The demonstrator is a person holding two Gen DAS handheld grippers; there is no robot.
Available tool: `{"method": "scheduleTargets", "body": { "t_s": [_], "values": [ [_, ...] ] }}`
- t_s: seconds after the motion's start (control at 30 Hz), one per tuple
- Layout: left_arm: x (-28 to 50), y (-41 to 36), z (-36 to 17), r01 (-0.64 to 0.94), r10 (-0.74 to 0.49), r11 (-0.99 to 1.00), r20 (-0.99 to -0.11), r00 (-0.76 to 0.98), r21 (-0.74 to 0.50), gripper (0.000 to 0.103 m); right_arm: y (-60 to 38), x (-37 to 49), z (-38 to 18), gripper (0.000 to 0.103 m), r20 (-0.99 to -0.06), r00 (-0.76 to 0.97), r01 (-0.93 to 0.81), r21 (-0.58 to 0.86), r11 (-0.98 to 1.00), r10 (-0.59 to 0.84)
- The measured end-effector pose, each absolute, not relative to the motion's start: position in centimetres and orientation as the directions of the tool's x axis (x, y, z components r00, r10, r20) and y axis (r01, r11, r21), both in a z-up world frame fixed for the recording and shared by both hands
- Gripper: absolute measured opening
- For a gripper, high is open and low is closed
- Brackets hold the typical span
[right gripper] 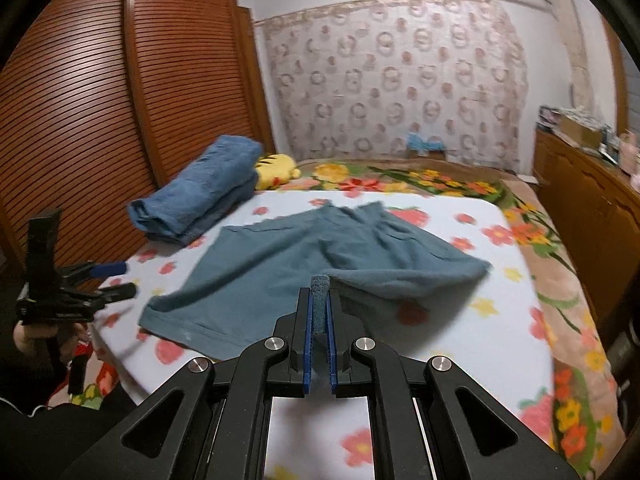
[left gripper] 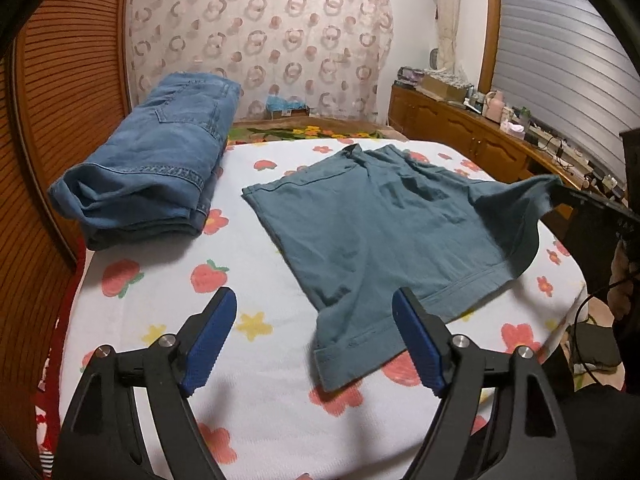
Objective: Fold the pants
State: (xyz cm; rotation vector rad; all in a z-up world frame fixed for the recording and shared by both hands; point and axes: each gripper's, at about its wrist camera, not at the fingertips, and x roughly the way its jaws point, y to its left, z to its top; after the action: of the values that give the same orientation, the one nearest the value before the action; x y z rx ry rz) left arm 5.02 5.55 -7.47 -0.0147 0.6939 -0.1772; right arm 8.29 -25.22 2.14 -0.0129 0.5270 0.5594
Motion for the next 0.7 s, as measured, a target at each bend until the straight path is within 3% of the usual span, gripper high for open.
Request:
{"method": "scheduleTargets", "body": {
  "t_s": [0.47, 0.67, 0.7],
  "values": [
    [5.0, 8.1, -7.8, 0.083, -0.116, 0.993, -0.626, 0.771, -0.083, 0.081, -17.7, 12.0, 1.2, 0.006, -0.492, 0.542, -0.709, 0.168, 0.685, 0.681],
    [5.4, 8.7, -7.9, 0.078, -0.118, 0.993, -0.625, 0.771, -0.091, 0.081, -16.7, 13.8, -0.5, 0.006, -0.544, 0.49, -0.729, 0.173, 0.662, 0.681],
    [5.6, 8.8, -8.0, 0.081, -0.121, 0.992, -0.626, 0.77, -0.092, 0.081, -16.7, 14.1, -0.8, 0.012, -0.55, 0.484, -0.727, 0.18, 0.662, 0.681]
  ]
}}
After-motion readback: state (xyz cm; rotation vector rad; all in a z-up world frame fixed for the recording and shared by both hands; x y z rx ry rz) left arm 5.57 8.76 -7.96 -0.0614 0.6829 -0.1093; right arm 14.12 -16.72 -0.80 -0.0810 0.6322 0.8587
